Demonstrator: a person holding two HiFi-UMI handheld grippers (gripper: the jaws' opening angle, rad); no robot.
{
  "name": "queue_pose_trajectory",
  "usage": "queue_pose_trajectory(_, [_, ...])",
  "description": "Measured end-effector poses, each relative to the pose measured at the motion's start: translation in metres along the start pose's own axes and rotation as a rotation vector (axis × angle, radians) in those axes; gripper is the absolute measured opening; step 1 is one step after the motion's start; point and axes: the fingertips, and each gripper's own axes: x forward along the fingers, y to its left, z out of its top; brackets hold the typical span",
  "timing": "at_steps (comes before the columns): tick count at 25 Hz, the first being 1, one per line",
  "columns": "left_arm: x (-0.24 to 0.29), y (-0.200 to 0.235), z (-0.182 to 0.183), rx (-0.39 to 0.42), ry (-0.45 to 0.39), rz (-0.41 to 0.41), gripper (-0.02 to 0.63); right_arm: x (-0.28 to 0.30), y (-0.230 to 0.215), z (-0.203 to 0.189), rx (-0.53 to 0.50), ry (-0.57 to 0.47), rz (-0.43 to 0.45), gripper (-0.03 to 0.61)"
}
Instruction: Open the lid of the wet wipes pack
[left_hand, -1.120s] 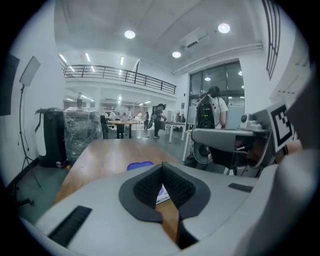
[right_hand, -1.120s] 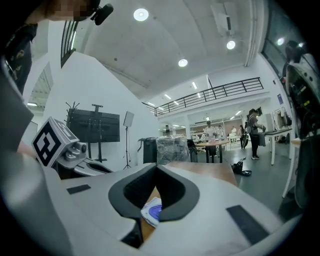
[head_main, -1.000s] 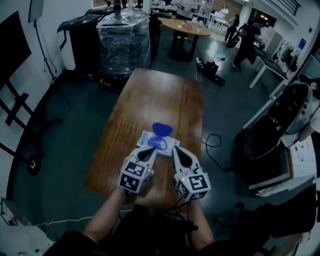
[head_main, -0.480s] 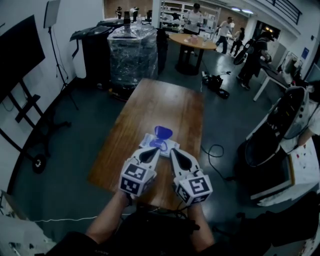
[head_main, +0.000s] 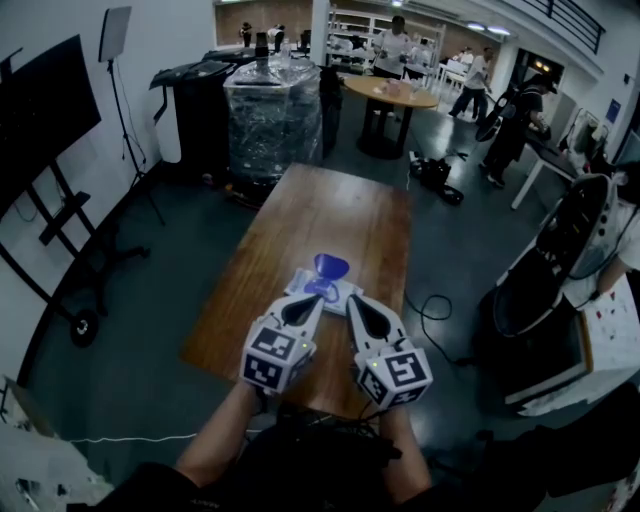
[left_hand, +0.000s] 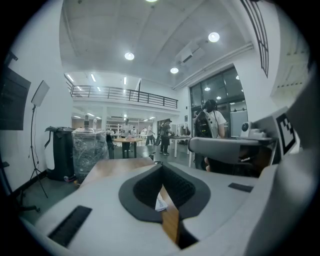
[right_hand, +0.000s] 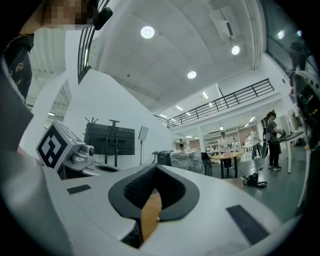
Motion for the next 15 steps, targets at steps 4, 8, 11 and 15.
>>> queue_pose_trajectory(4, [-0.0045,-0.0009,0.0019,0.005,-0.005,-0.001,0.005,-0.0017,0.0058,0.0068,-0.002,-0.006,0.003,0.008])
queue_pose_trajectory(8, [-0.0049,-0.0023,0.0016,0.010,-0.008,-0.005,0.005,-0.0022,0.0071,0.0057,-0.002,-0.012,0.009,0.008])
queue_pose_trajectory(11, [-0.0046,-0.0017,0.0020,0.014,-0.007,-0.005,0.005,-0.0014,0.0069,0.0058,-0.003,-0.014,0.006,0.008])
queue_pose_trajectory(15, [-0.0047,-0.0013,0.0041,0.020,-0.011,-0.006,0.005,0.0001,0.0082,0.0065,-0.006,-0.010,0.010,0.008])
